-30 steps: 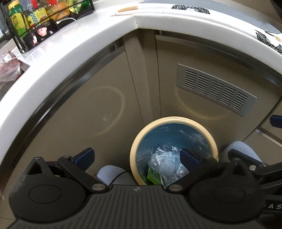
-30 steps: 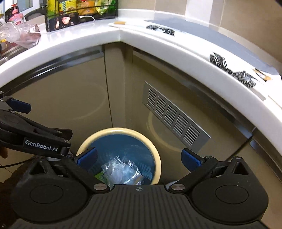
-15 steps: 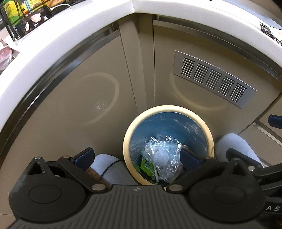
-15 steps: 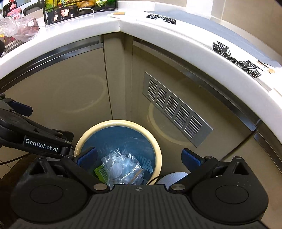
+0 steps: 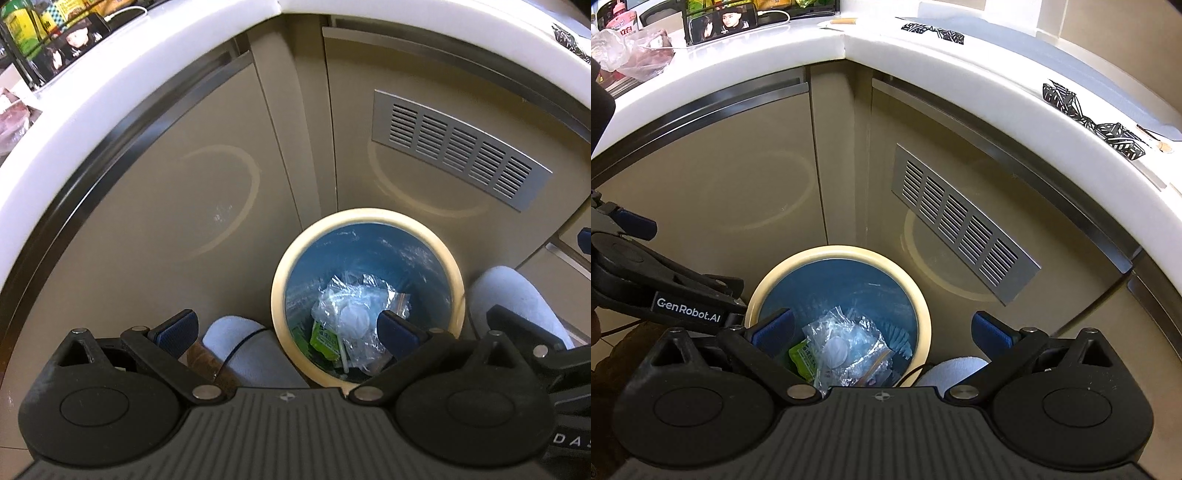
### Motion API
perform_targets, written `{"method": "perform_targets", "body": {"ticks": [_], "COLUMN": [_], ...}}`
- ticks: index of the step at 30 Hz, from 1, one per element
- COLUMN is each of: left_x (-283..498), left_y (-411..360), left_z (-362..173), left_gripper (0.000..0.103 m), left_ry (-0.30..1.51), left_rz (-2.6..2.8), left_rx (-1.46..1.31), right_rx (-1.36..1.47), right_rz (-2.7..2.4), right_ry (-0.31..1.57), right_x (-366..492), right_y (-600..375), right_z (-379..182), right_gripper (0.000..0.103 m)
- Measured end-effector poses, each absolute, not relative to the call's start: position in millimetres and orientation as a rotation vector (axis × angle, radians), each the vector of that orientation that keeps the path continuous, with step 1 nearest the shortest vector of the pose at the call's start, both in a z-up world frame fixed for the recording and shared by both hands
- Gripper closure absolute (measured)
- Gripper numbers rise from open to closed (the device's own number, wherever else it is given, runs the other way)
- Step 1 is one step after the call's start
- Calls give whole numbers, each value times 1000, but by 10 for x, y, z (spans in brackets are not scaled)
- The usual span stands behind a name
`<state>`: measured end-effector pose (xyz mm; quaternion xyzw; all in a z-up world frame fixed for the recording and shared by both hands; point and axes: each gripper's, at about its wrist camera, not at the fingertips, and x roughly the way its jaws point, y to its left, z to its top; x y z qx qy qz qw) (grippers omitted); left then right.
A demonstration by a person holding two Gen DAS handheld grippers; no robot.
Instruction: Collect trash
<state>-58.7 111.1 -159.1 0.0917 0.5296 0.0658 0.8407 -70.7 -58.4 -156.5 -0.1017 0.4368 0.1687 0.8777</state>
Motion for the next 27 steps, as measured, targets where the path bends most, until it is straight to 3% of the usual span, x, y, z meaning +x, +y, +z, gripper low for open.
{"method": "perform_targets", "body": {"ticks": [27], "left_x": [-604], "left_y": [1136], "left_z": [-1574], "left_gripper": [0], "left_ry": [1123], "left_rz": [129], "left_rx": [166], "right_rx": [-169], "right_rz": [327], "right_ry": [1017], "right_x": [-647], "right_y": [-565], "right_z": [-1691], "right_gripper": [0]}}
